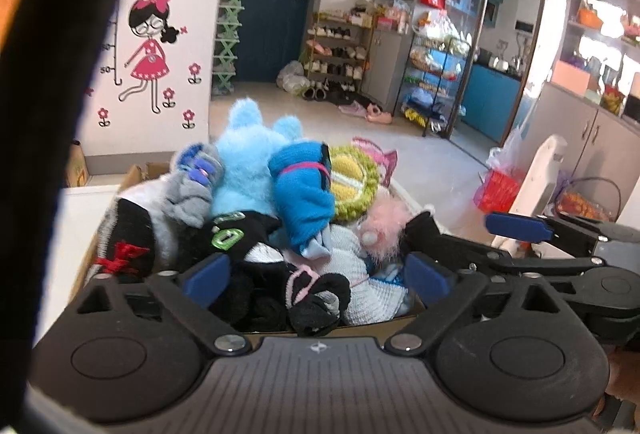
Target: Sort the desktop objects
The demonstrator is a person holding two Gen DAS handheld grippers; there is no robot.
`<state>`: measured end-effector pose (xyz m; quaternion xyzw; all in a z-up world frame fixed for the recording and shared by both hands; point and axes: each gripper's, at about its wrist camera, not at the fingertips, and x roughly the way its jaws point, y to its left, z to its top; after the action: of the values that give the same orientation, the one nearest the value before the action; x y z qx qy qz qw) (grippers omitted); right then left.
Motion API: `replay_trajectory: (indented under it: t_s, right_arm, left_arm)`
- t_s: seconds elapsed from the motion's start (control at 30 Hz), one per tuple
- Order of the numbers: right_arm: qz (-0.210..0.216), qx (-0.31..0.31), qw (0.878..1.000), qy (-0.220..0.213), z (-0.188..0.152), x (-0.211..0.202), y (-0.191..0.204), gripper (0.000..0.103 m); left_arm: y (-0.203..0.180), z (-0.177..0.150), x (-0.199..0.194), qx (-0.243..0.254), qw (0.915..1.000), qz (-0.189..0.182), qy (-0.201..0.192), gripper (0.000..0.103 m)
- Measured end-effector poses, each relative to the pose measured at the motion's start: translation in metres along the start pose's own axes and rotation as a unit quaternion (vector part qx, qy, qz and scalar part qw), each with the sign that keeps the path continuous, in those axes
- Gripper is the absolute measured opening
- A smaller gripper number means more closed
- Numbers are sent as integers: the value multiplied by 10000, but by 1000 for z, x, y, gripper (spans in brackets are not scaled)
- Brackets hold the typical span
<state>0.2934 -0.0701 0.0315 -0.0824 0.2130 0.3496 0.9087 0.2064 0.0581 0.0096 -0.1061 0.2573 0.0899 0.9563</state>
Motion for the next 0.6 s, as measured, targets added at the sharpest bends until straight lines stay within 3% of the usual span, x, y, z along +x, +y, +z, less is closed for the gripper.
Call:
replay_trajectory:
  t_s: [0.2, 0.3, 0.6]
  right_arm:
    - [-104, 69, 9999, -49, 8, -18, 6, 92]
    - [-235, 104, 9996, -76, 13, -25, 8, 103]
    - [-273, 246, 9993, -66, 17, -58, 22, 103]
  left_arm:
    - [-3, 8, -17, 27, 10000, 6, -81, 102]
    - [-3, 11, -25, 5, 9999, -21, -150, 102]
    - [-10, 6, -60, 182, 9994, 51, -282, 102]
